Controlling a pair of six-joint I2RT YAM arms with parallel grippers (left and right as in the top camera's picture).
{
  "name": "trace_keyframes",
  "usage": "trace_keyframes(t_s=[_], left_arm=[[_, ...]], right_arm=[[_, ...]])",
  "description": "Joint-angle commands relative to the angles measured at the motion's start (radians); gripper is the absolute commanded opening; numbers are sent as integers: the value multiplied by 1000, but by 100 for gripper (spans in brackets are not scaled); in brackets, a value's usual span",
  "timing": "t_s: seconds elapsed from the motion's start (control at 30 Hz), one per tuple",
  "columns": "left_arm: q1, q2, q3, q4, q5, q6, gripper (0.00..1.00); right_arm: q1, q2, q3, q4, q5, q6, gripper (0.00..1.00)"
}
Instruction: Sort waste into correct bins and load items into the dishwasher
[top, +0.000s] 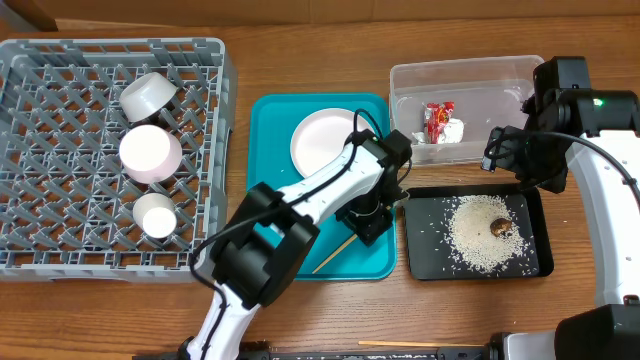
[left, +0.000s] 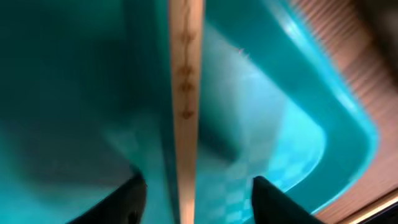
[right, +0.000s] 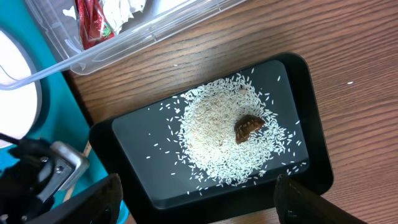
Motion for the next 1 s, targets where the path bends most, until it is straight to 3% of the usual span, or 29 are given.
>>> trace_keyframes(t_s=[0.0, 0.07, 0.13, 0.23, 0.47, 0.63, 0.8, 0.97], left_arm=[[-1, 45, 5, 1, -14, 15, 35], [-1, 43, 5, -10, -14, 14, 13], [1, 33, 12, -25, -26, -5, 4], [12, -6, 39, -53, -60, -43, 4], [109, -314, 76, -85, -212, -68, 4], [375, -452, 76, -27, -246, -106, 4], [656, -431, 76, 59, -246, -104, 4], [802, -364, 75, 91, -240, -104, 4]], right_arm=[[1, -19, 26, 1, 6, 1, 80], [1, -19, 26, 0, 6, 1, 80], [1, -19, 26, 1, 6, 1, 80], [1, -19, 26, 0, 6, 0, 80], [1, -19, 26, -2, 6, 0, 80], [1, -19, 26, -2, 6, 0, 80], [1, -19, 26, -2, 6, 0, 80], [1, -19, 26, -2, 6, 0, 80]])
